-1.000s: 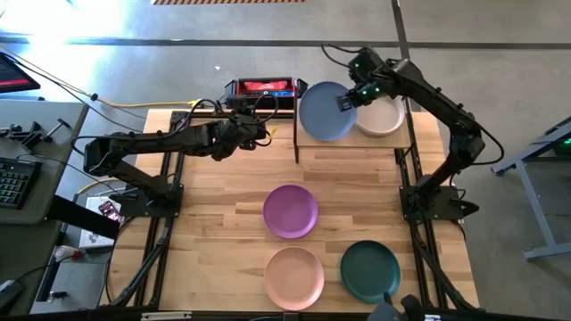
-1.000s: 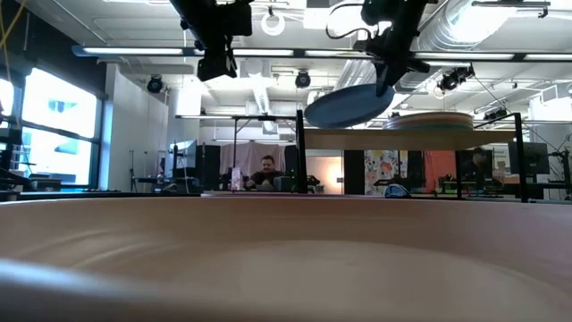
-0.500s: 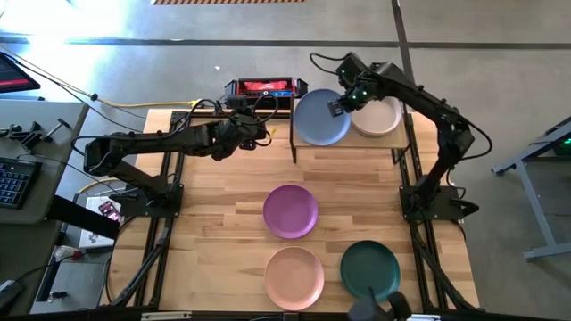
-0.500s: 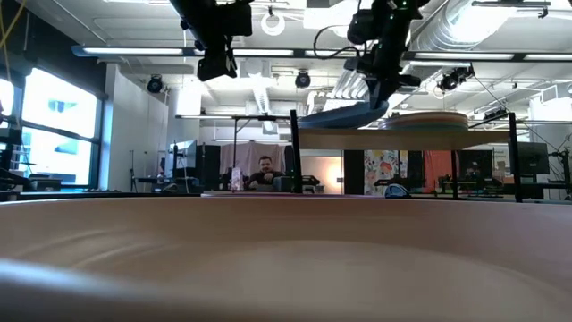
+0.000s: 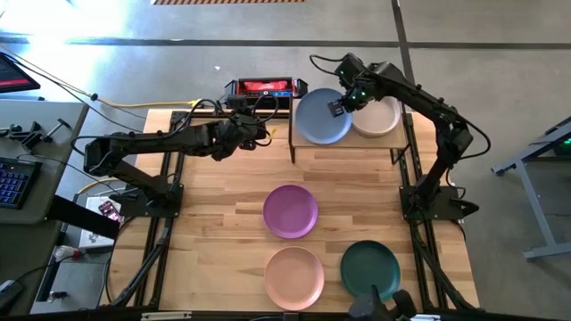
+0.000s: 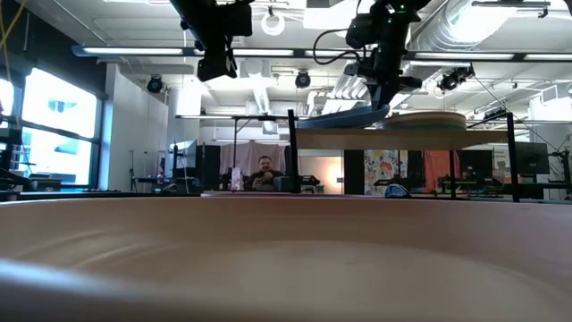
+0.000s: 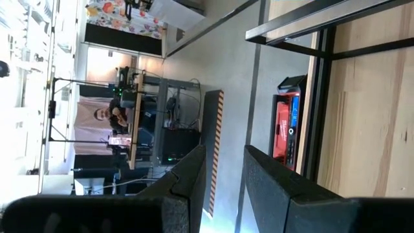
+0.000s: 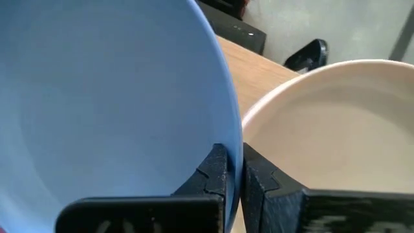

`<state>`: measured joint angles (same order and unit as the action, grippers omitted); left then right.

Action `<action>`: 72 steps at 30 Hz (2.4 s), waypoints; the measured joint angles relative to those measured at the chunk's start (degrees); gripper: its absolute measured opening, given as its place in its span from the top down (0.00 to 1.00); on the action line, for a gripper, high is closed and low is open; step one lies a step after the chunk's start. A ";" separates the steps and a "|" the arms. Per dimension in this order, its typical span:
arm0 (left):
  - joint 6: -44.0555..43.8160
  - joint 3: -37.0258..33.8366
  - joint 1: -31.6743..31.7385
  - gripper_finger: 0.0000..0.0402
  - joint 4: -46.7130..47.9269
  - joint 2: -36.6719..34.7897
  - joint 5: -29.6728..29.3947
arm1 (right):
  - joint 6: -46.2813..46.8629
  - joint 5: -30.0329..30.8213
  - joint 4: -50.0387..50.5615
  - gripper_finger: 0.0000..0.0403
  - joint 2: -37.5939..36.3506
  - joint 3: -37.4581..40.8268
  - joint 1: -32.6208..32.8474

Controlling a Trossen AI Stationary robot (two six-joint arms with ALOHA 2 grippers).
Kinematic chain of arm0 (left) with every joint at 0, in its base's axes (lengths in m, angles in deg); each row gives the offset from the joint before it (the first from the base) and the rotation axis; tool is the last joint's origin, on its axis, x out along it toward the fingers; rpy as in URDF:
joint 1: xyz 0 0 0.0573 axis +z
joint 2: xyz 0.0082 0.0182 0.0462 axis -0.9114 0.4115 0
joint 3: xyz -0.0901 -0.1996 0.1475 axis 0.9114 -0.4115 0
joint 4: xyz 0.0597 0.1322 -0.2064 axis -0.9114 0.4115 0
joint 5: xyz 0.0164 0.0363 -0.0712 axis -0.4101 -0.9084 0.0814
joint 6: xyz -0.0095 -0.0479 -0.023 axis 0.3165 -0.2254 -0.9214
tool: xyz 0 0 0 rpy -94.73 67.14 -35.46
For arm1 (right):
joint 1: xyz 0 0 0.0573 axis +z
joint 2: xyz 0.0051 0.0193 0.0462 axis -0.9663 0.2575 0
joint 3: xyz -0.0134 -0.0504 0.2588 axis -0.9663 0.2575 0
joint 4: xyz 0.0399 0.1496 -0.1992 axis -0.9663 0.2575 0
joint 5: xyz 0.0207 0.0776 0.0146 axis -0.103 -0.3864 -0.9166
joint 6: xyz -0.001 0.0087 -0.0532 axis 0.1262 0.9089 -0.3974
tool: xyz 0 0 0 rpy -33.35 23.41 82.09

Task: Place and stack plates onto a shelf
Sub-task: Put the blue plate on the shelf, then stack the purple plate on top of the blue plate on the shelf

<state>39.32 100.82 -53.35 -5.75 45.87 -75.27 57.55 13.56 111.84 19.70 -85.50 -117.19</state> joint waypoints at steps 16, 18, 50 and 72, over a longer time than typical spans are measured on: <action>-0.02 0.00 -0.01 0.77 0.00 0.00 -0.02 | 0.80 6.63 5.51 1.00 -0.09 0.00 -0.41; -0.02 0.00 -0.01 0.77 0.00 0.00 -0.02 | 0.81 6.27 5.71 1.00 -0.11 -0.02 -0.63; -0.02 0.00 -0.01 0.77 0.00 0.00 -0.02 | -6.92 -2.15 -1.37 1.00 0.39 0.02 0.92; -0.02 0.00 -0.03 0.77 0.00 0.00 -0.02 | -7.58 1.66 -4.23 0.84 0.39 0.02 0.92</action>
<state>39.30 100.82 -53.38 -5.75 45.87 -75.29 49.97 15.22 107.61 20.09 -85.47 -116.27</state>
